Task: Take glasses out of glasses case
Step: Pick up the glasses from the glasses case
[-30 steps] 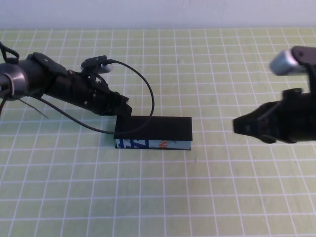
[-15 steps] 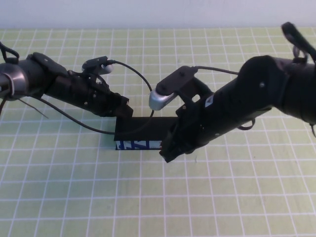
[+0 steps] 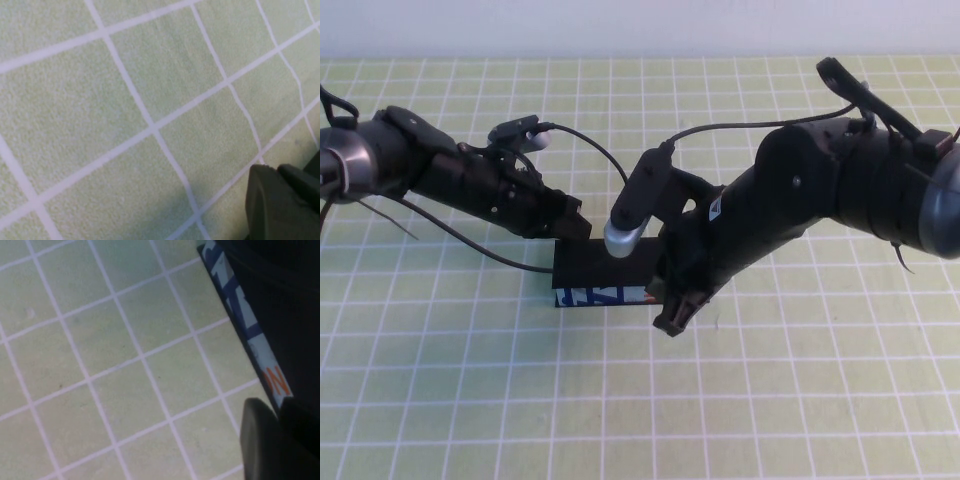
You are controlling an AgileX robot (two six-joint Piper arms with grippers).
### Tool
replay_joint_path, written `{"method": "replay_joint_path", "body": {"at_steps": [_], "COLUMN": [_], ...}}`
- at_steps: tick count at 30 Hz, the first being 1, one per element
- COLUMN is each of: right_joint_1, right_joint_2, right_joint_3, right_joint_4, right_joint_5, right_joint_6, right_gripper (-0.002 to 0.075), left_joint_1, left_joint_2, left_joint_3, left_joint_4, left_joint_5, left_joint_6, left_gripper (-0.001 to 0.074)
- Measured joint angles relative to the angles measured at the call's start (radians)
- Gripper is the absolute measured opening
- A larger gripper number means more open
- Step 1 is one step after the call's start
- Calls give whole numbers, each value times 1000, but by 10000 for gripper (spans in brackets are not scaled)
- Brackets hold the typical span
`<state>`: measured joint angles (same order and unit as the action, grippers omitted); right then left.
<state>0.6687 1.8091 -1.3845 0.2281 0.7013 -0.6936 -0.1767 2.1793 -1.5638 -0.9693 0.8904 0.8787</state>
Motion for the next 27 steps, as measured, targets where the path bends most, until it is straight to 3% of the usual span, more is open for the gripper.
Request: {"method": "replay_joint_path", "body": {"at_steps": [6,9,16,27], "right_joint_1": [0,0,21,29], "right_joint_2": [0,0,23,106], "right_joint_3": [-3,-3,-3,-3], "right_joint_4": [-55,-61,-58,-116], "right_joint_5": [-20,-28,-94,-176], "right_joint_6": [-30,-78,-258,-286], "right_gripper": [185,218,252,269], "left_joint_1": [0,0,0,0], "left_joint_2": [0,0,0,0], "left_joint_3": [0,0,0,0], "left_joint_4": [-2,-4,-4,-4], "left_joint_5": [14,16,16,16], "left_joint_6": [0,0,0,-4], "left_gripper": [-4,-4,-5,-4]}}
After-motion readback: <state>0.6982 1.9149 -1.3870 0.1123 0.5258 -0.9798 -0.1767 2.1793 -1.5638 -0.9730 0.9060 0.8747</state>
